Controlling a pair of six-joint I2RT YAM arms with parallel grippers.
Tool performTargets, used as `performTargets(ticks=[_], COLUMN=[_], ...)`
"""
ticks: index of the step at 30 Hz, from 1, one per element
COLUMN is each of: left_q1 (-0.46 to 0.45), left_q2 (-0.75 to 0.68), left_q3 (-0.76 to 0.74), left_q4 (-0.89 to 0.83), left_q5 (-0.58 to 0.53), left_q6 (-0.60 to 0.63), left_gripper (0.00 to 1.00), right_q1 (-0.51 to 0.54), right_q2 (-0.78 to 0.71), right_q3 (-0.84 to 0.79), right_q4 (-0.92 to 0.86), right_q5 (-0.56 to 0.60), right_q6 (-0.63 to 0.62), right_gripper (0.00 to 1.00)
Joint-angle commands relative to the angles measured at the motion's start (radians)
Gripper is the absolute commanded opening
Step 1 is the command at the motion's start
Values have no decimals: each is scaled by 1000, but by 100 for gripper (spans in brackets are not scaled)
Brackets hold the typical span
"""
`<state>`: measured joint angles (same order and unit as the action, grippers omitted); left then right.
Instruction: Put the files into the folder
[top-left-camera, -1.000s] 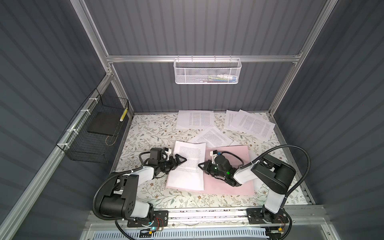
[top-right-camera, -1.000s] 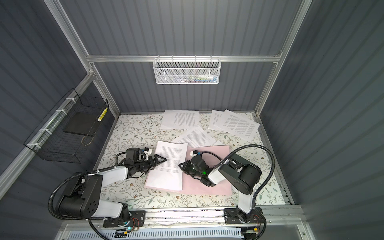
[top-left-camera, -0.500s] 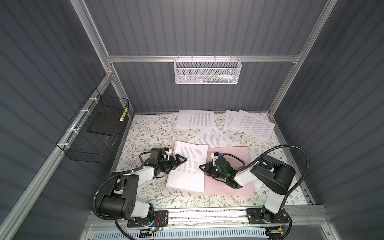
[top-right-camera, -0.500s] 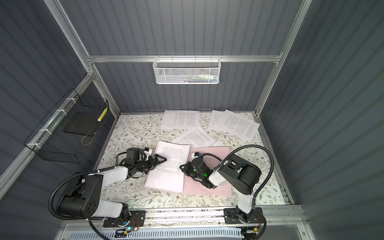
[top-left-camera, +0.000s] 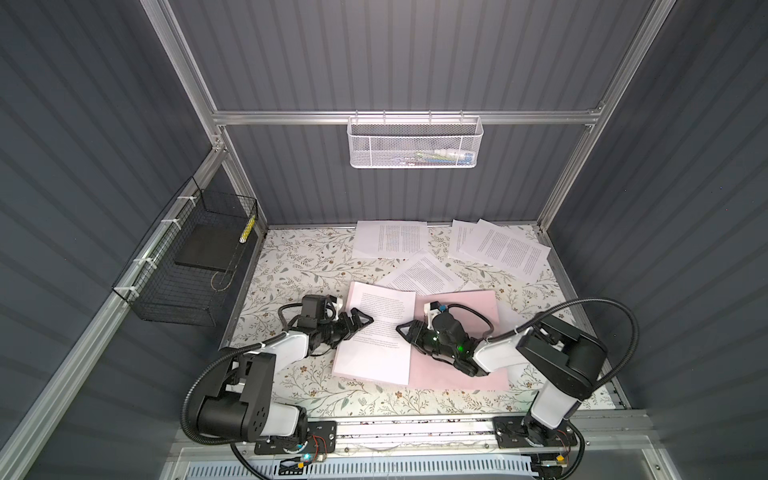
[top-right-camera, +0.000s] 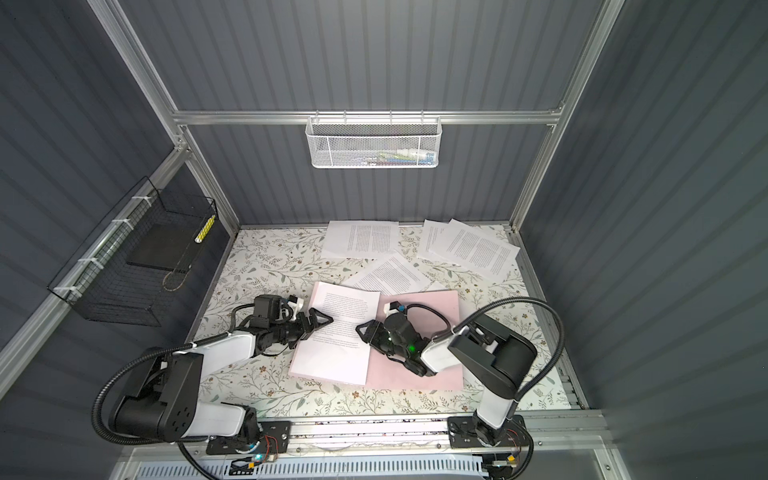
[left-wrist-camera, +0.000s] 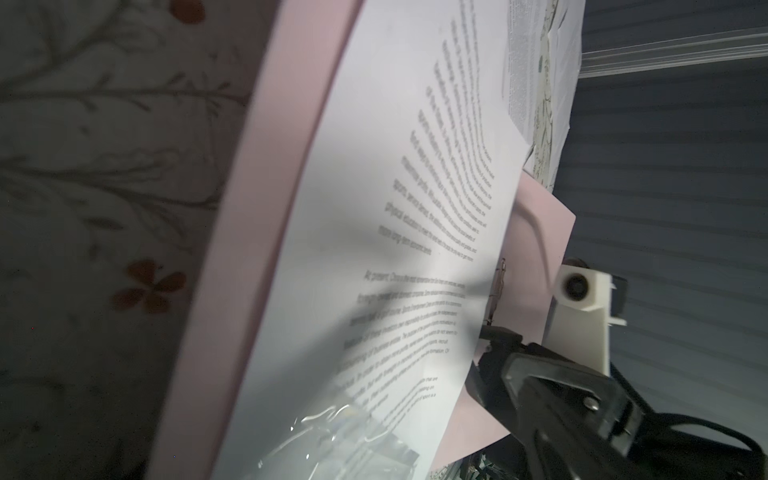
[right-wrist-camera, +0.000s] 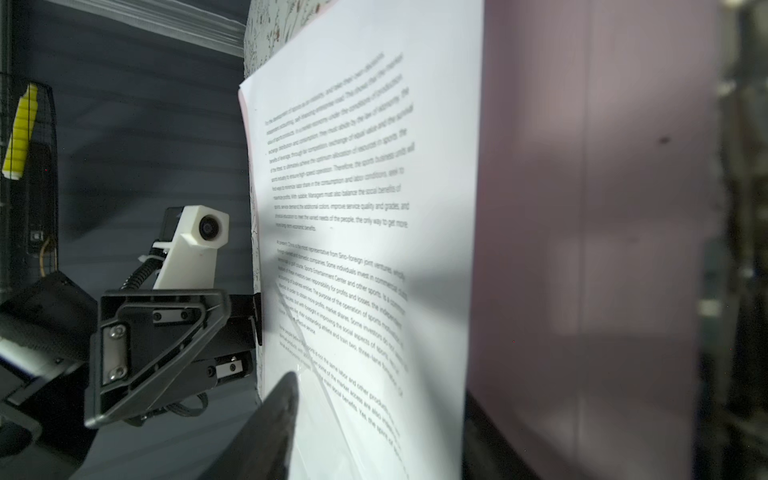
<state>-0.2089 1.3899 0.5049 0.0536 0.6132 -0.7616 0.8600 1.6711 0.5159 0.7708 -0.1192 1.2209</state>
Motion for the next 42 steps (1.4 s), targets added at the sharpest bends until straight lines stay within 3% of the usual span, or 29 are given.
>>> performTargets(ticks=[1,5,10,15,19,22,26,33,37,42], left_q1=[3,13,21,0,-180,-274,-383,-437,-441,-442], left_q2=[-40,-128,-255,-328,-274,-195,-90,117,222,365], left_q3=[73,177,303,387,443,447,477,563,650,817], left_q4=[-253,-484,-661,-678,-649,-544,-467,-392,-395,-504], left_q5=[-162,-373,-502,-320,-275,-148,-150,-57,-30,-36], left_q6=[45,68,121,199,233,220,223,131,83,107], left_gripper=[100,100,100,100,100,100,100,100,100,100], right_q1=[-9,-43,-213,-393,-553,-601,-602,-586,-506,-434], right_q2=[-118,-294,-492,-754,-859,-832,-771,-560,-433,-336], right_q3=[19,77,102,112,103,106,66,159,226,311], right_q4=[-237,-559,-844,-1175,-1310,-1337,-1228,-1130,-1059,-1005], right_q5=[71,134,56,149,111,46,-60,-165,-154,-121], right_q6=[-81,-205,-352,-473,-544,-556,-523,-485,-435,-396], right_gripper=[74,96,99,99,99,99,99,94,93,92])
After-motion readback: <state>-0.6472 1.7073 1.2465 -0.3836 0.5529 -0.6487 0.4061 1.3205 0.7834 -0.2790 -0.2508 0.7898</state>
